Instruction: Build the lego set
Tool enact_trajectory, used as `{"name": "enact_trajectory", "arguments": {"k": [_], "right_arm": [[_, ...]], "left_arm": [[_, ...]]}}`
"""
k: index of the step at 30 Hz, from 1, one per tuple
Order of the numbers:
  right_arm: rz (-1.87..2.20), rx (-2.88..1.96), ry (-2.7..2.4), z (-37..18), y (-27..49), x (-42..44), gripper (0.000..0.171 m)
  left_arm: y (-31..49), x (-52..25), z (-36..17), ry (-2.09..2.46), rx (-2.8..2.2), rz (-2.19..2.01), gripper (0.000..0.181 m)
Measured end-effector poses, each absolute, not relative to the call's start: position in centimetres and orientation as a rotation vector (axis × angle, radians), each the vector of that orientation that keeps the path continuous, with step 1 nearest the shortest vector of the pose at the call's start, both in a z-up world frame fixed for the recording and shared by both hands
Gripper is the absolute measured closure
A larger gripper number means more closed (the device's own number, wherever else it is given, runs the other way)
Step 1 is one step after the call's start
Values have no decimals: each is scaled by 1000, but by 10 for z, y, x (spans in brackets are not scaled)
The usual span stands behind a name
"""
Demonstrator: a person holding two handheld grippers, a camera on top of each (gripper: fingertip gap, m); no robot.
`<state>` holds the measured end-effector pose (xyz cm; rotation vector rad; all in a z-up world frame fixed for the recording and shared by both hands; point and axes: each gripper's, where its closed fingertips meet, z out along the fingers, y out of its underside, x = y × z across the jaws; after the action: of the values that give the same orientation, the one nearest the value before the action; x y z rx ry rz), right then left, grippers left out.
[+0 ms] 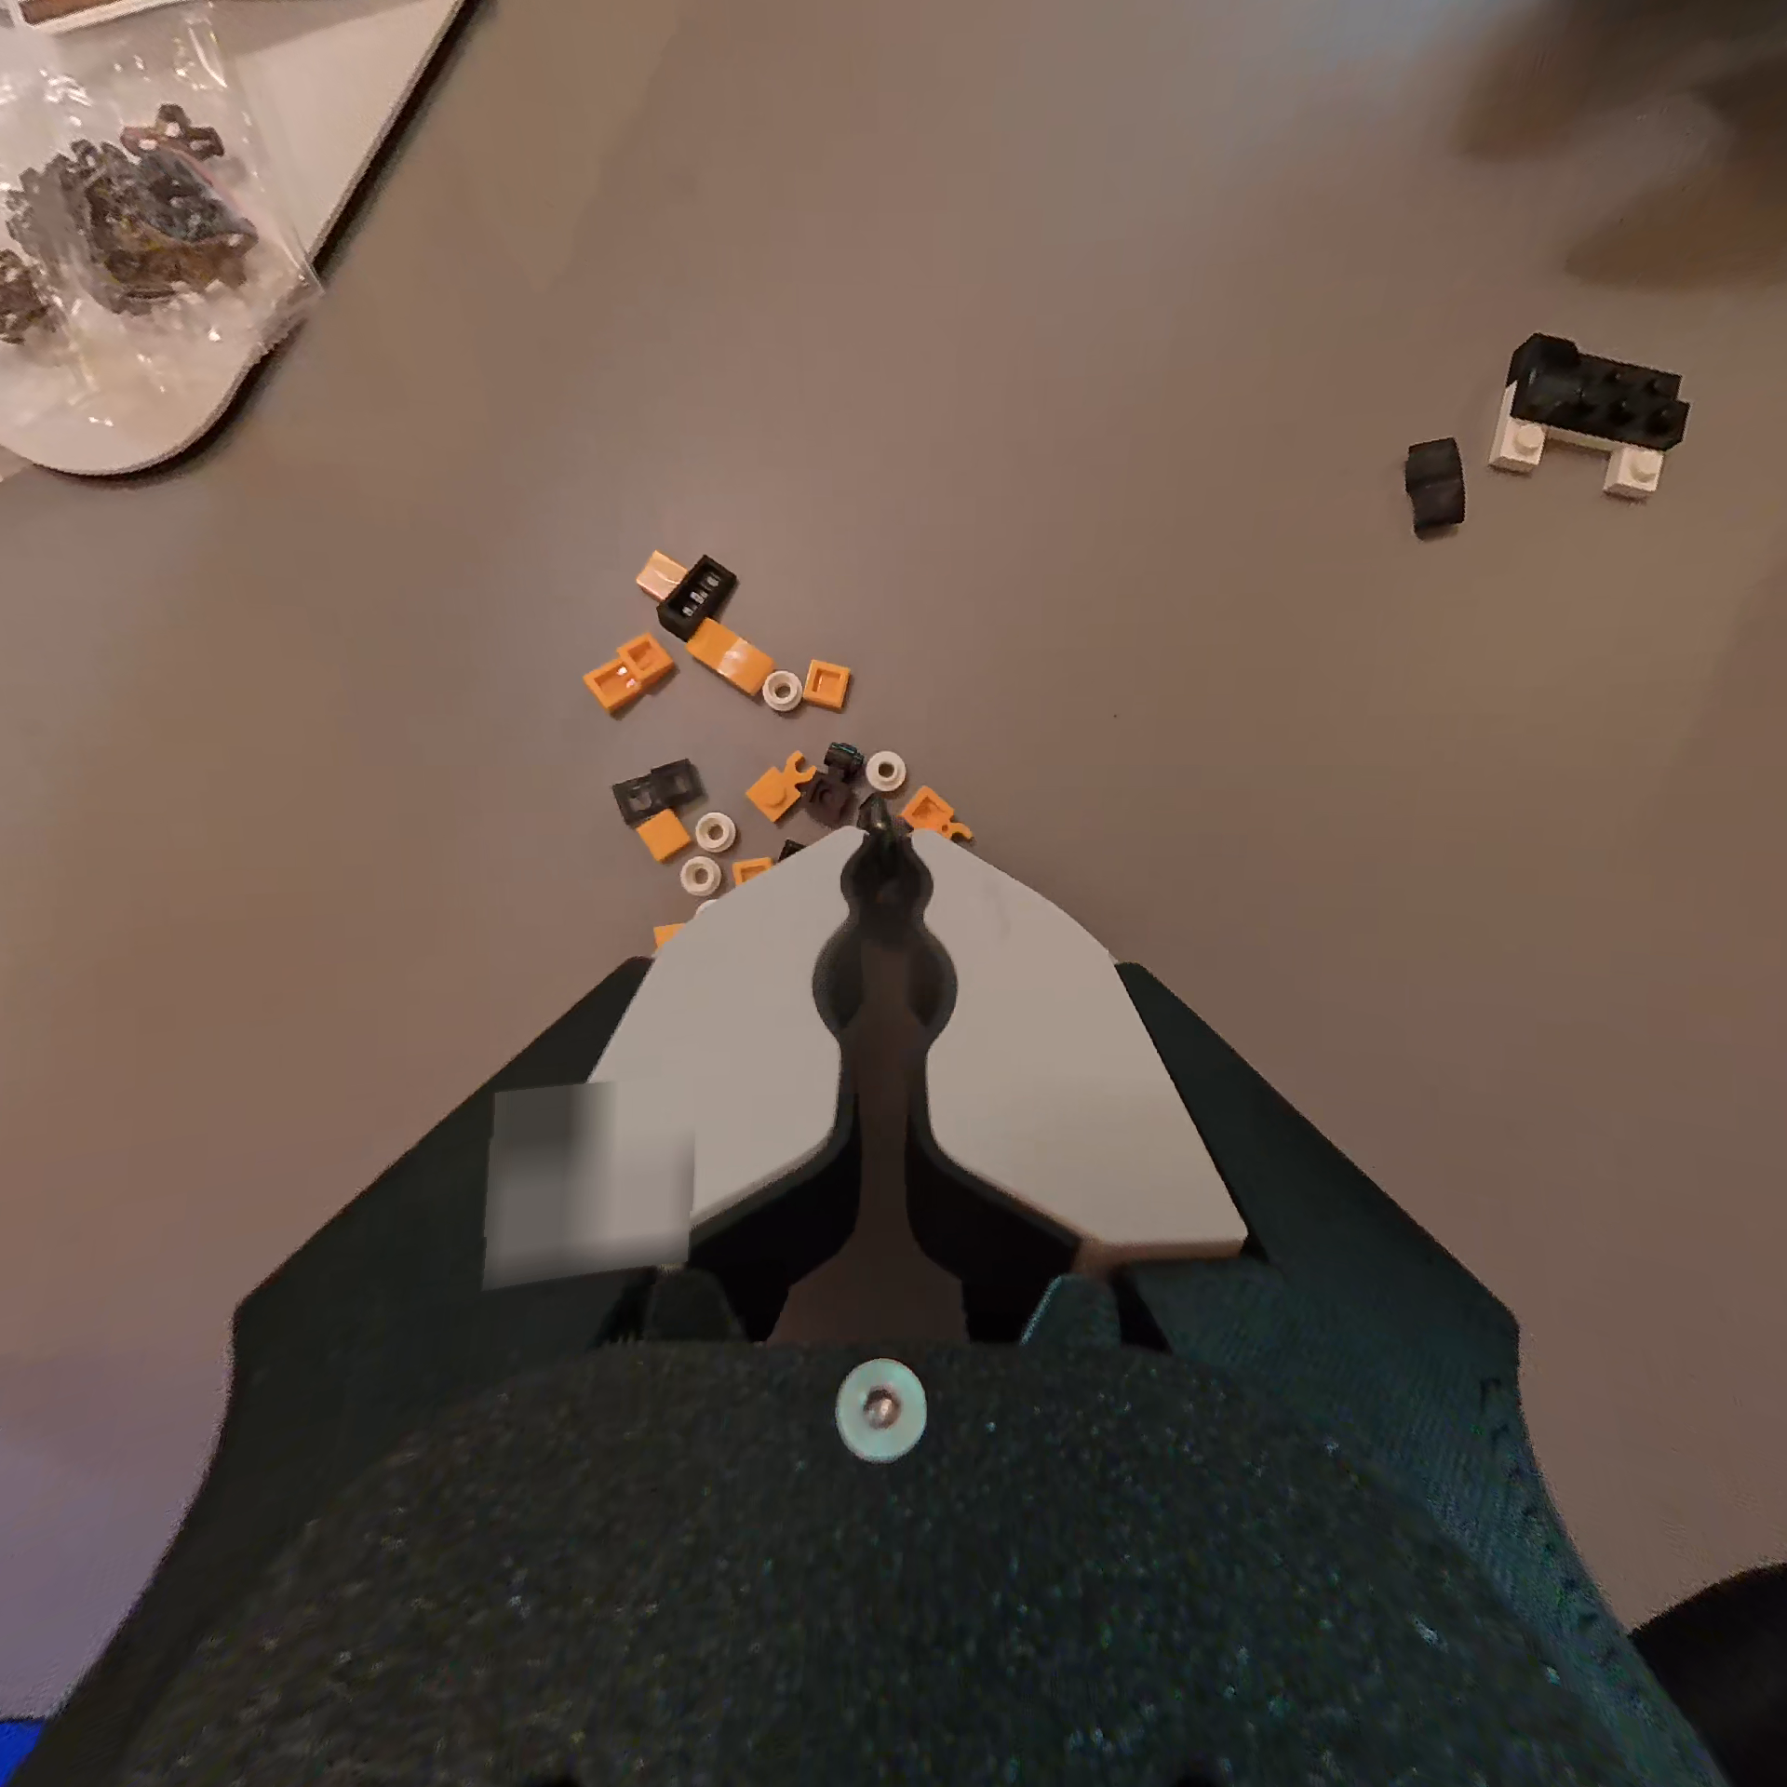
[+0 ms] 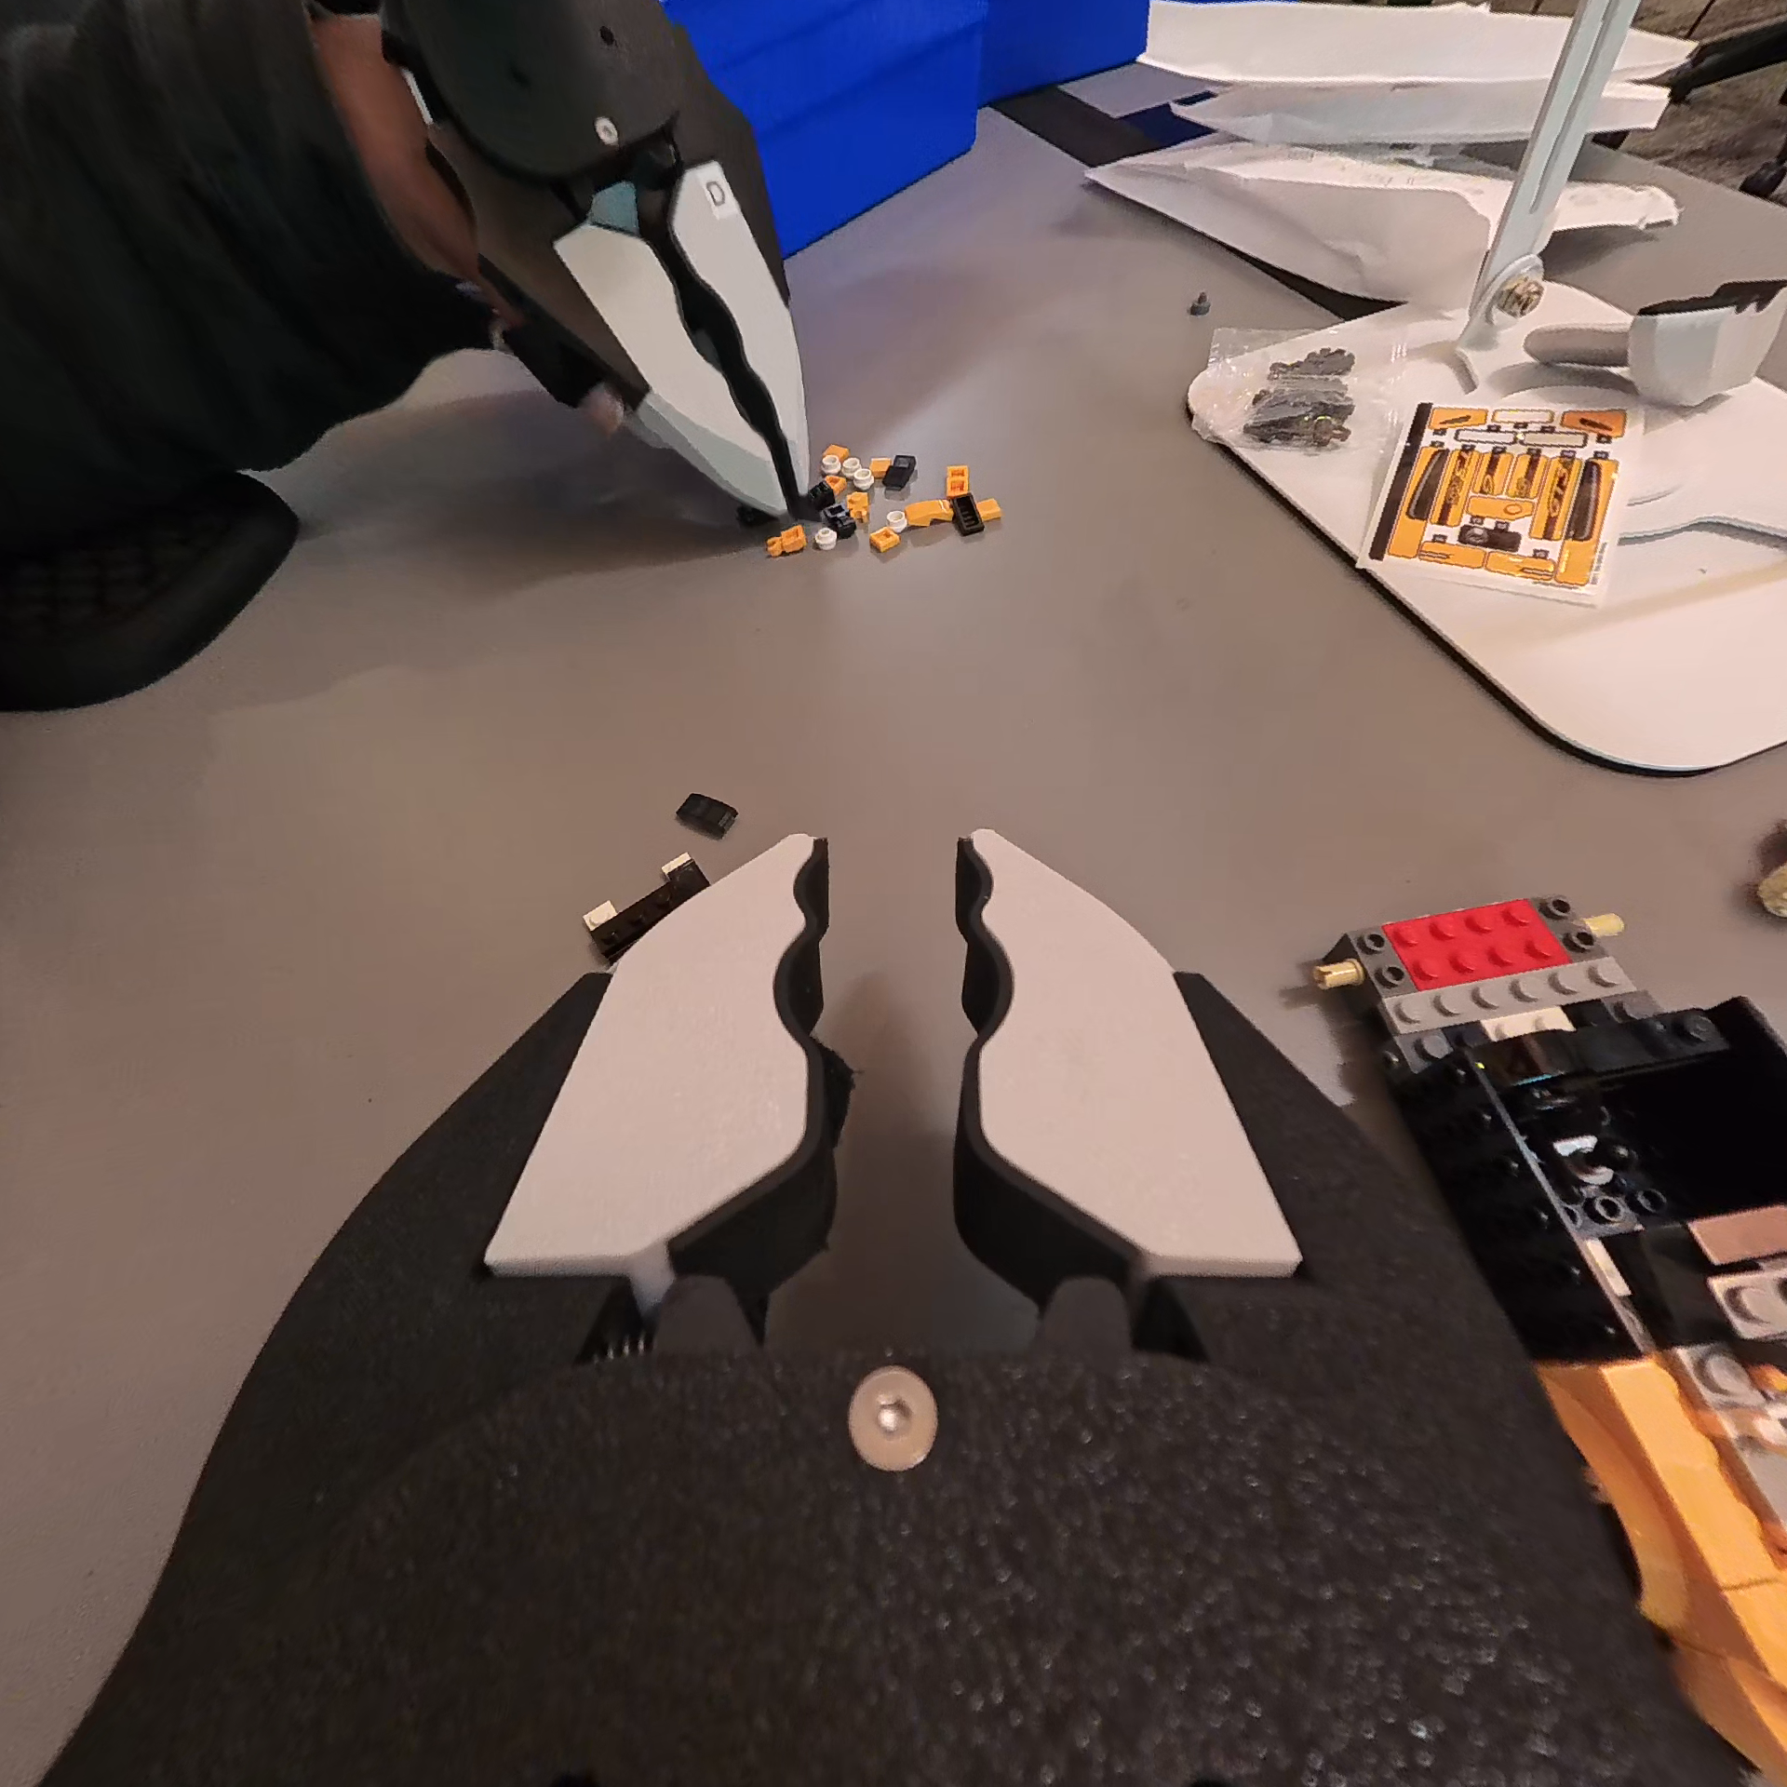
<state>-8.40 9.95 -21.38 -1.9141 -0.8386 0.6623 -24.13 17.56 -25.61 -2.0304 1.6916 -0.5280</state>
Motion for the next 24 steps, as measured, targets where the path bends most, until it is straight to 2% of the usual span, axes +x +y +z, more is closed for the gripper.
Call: {"name": "enact_trajectory", "arguments": {"k": [4,8,17,21,24], "right_arm": [[664,-1916,-837,-214,100,-84,146],[662,-1919,-839,-215,100,-84,146],[655,-1910,-846,-212,99,-84,146],[654,-1910,-847,-212,99,-84,146],[657,-1908,-841,-212,100,-83,146]], "left_arm": [[170,-235,-238,1662,-1978,-611,179],[129,-198,-223,1726,-1848,-810,179],[65,-153,-252,1987,-1707,-838,174],[84,-159,-244,1930,-1703,-795,164],[150,-183,-223,1673,-1786,-653,165]]}}
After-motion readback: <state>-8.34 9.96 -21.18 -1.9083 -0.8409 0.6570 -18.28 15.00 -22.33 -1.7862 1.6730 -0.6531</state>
